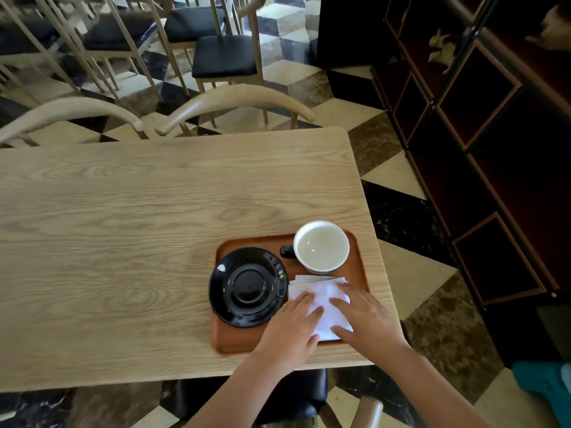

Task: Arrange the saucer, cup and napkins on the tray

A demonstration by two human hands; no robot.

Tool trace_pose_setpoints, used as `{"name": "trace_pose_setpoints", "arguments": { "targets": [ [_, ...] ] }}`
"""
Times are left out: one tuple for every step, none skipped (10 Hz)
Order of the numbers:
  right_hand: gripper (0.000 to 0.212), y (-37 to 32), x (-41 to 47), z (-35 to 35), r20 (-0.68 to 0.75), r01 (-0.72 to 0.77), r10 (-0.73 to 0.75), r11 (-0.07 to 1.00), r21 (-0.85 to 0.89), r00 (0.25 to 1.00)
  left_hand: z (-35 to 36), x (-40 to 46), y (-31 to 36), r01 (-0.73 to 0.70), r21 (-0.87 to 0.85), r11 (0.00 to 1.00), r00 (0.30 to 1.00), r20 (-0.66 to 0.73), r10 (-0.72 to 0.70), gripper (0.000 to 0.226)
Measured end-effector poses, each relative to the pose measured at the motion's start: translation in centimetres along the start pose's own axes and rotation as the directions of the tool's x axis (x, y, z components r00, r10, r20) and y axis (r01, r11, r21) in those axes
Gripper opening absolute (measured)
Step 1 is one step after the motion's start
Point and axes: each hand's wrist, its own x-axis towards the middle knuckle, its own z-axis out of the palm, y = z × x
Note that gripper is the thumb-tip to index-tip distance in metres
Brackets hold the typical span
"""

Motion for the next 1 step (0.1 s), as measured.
{"name": "trace_pose_setpoints", "arguments": {
  "targets": [
    [0.047,-1.62,0.44,-3.89,0.143,-0.056,0.056,0.998,0.001,0.988,-3.58,-0.13,0.33,0.089,0.001,0.996,0.994,0.057,-0.089,0.047]
  ]
}}
